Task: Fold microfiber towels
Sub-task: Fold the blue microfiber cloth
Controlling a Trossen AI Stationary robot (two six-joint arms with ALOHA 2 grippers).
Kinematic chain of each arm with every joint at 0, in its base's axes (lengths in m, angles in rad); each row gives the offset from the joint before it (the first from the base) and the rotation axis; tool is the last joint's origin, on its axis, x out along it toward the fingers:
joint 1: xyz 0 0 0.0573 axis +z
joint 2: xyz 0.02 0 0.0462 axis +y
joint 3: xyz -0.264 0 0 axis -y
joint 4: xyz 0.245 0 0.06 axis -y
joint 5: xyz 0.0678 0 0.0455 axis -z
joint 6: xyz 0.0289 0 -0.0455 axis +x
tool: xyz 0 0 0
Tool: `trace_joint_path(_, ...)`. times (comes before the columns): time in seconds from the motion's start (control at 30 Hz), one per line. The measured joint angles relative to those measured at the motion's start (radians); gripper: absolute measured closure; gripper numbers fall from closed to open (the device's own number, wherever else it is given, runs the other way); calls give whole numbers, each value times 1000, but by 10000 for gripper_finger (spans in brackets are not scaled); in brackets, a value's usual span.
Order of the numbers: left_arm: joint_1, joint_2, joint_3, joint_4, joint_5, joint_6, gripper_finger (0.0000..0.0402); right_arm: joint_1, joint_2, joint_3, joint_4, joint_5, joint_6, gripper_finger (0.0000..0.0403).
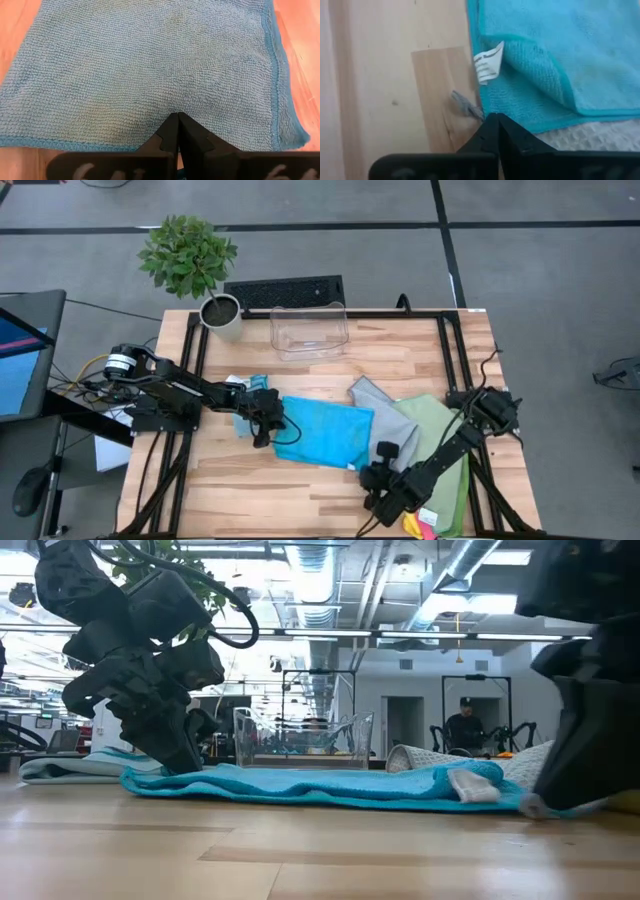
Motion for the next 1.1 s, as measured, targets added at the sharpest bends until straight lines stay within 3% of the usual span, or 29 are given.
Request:
trace_joint_path(0.43,0,-1,1,-2,-1,-53,401,-4,-134,35,-22,11,-139,354)
trace_joint_path(0.67,0,-2,2,-3,-15,-47,395,-69,-162,36,2,-1,-351,277)
trace_joint_path(0.9,0,-2,2,-1,-7,-50,340,-196,-160,-55,175,-189,-481,189)
trace_joint_path(1.1,0,-6,7,-10,6,-44,267,-221,-160,-139,301,-213,-490,182)
